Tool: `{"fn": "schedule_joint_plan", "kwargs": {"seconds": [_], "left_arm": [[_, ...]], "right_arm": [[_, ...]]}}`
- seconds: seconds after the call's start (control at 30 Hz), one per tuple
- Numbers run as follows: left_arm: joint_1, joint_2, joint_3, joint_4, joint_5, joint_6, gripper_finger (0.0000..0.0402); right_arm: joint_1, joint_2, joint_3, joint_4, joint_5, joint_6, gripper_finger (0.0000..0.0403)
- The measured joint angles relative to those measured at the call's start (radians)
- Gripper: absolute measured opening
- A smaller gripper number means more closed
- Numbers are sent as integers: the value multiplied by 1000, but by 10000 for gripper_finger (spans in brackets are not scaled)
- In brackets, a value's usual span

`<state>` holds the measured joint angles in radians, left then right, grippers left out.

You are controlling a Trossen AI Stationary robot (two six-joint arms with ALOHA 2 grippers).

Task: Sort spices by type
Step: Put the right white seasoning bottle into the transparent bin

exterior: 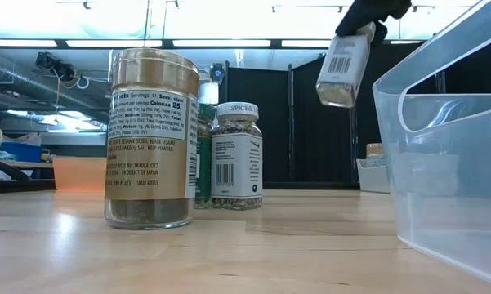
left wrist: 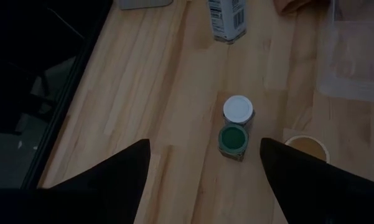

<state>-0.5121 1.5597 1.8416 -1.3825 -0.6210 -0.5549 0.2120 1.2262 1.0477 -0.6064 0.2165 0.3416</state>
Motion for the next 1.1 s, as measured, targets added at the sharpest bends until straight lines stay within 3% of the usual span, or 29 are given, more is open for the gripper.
{"fn": "schedule_joint_plan", "kwargs": {"seconds": [0.67,1.1], "left_arm": [[0,0,0,0,-19,-7,310],[0,0,0,1,-64,-27,310]], "right_arm": [[226,-30,1,126,-84,-51,211],[408,-9,1,120,-82,134,211]]}}
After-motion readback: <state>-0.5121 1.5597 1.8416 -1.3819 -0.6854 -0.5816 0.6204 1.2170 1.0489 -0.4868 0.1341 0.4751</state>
